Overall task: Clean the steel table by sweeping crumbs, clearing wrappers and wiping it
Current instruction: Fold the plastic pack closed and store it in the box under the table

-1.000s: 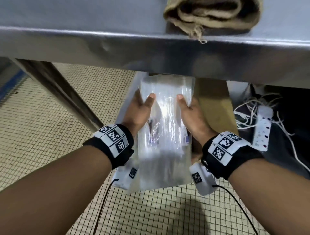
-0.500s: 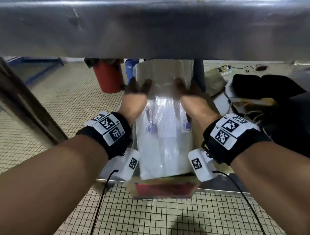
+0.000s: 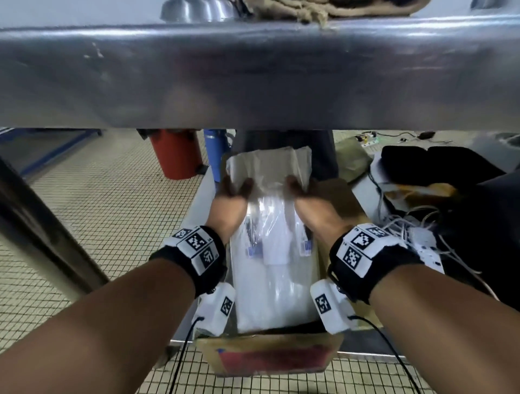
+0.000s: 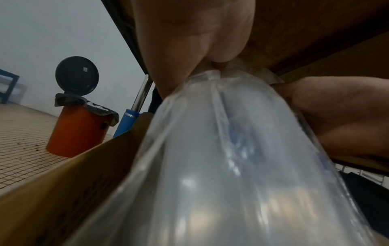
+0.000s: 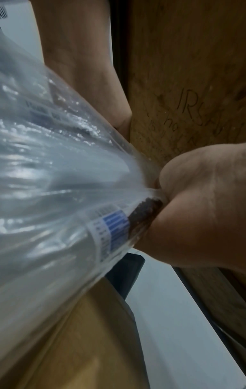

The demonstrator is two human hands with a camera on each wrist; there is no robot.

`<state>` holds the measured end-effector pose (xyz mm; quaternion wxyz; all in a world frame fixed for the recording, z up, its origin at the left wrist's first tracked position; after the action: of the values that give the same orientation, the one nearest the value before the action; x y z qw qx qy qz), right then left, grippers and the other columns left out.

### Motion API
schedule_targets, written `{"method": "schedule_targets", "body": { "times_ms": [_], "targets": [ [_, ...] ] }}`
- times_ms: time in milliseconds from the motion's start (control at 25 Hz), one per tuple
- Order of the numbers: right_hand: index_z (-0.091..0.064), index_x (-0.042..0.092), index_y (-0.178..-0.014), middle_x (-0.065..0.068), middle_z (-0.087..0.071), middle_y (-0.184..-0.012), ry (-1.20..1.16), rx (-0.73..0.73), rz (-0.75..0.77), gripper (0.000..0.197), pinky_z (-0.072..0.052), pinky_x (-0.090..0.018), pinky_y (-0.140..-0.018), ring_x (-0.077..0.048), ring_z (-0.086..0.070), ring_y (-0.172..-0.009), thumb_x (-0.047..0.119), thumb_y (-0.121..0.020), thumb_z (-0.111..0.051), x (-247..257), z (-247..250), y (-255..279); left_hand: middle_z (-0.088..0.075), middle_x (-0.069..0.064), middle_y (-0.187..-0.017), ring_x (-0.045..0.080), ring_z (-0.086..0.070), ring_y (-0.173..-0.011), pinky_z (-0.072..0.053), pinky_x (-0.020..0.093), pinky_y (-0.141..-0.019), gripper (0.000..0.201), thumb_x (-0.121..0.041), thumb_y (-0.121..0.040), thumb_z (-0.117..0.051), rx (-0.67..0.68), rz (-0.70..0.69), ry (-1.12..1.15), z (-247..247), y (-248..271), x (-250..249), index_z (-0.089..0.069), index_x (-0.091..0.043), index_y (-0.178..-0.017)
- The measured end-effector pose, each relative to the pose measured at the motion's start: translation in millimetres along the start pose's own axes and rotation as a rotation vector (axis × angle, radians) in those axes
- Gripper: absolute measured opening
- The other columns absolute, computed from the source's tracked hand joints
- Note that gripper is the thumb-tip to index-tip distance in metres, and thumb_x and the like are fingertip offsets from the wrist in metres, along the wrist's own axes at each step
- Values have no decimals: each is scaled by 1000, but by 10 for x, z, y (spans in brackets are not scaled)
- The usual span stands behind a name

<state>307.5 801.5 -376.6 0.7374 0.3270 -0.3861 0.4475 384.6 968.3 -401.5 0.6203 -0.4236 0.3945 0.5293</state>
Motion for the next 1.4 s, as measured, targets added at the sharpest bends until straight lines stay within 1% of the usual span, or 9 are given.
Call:
{"method": "schedule_targets", "body": {
  "times_ms": [120, 240, 360, 480, 600, 760, 960, 1240, 1400],
  "targets": [
    [-38, 13, -144, -14, -47, -142, 38, 85, -84, 72, -35, -32, -102, -29, -50, -125, 65, -94, -33, -249, -157, -131, -62, 7, -129, 29, -60, -116, -43, 44, -105, 77, -66, -76, -52, 17, 63, -61, -93, -54, 210, -42, -24, -140],
    [-42, 5, -141, -16, -47, -143, 67, 93, -159, 74, -35, -36, -105, -31, -47, -128, 62, -96, -29, -517, -296, -210, -38, 7, -154, 27, -39, -139, -25, 37, -118, 72, -49, -94, -52, 86, 129, -134, -203, 28, 380, -22, -21, -153],
    [-27, 0, -148, -17, -33, -153, 117, 111, -178, 72, -28, -39, -113, -32, -34, -140, 54, -100, -25, -679, -371, -261, -35, 9, -155, 28, -35, -141, -26, 33, -113, 67, -47, -98, -47, 136, 229, -205, -296, 43, 609, -24, -15, -152],
    [-28, -1, -147, -18, -33, -153, 132, 135, -197, 70, -29, -38, -113, -32, -34, -140, 52, -101, -25, -774, -405, -328, -36, 10, -154, 29, -36, -141, -27, 34, -112, 68, -48, -98, -46, 177, 266, -230, -357, -3, 717, -25, -14, -152],
    [-38, 0, -143, -17, -47, -142, 184, 205, -225, 66, -43, -38, -103, -33, -52, -124, 51, -101, -29, -856, -435, -333, -50, 11, -143, 30, -48, -130, -36, 32, -104, 61, -47, -97, -49, 213, 323, -313, -398, -5, 850, -39, -10, -145],
    [-49, 6, -134, -11, -61, -101, 168, 236, -223, 58, -55, -36, -85, -26, -62, -89, 50, -98, -41, -899, -438, -335, -53, 11, -140, 30, -52, -125, -41, 34, -105, 63, -48, -94, -54, 258, 409, -419, -378, 34, 965, -46, -7, -140],
    [-42, 14, -144, -7, -41, -149, 327, 291, -62, 54, -40, -39, -108, -26, -46, -131, 43, -98, -45, -763, -507, -345, -47, 9, -146, 27, -45, -132, -36, 34, -109, 57, -49, -97, -49, 345, 310, -581, -393, 71, 860, -49, -10, -139],
    [-47, 15, -141, -5, -43, -148, 378, 355, -47, 52, -32, -27, -107, -22, -43, -134, 43, -96, -51, -717, -494, -191, -64, 16, -119, 28, -55, -115, -37, 29, -92, 54, -49, -99, -44, 493, 308, -726, -372, 265, 802, -62, 1, -112],
    [-52, 16, -136, -6, -49, -144, 381, 426, -114, 49, -38, -30, -108, -24, -49, -128, 42, -95, -54, -584, -437, 87, -63, 15, -125, 29, -57, -117, -42, 27, -94, 47, -41, -96, -54, 517, 387, -688, -198, 589, 570, -63, -2, -120]
  ]
}}
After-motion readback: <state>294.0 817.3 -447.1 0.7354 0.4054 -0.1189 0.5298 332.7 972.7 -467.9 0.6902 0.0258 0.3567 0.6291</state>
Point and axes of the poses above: each hand's wrist, its own y-axis away from the middle knuckle, its own z-axis out of the back of the hand, x = y × z, the point moved 6 cm from there along -y, towards the middle knuckle
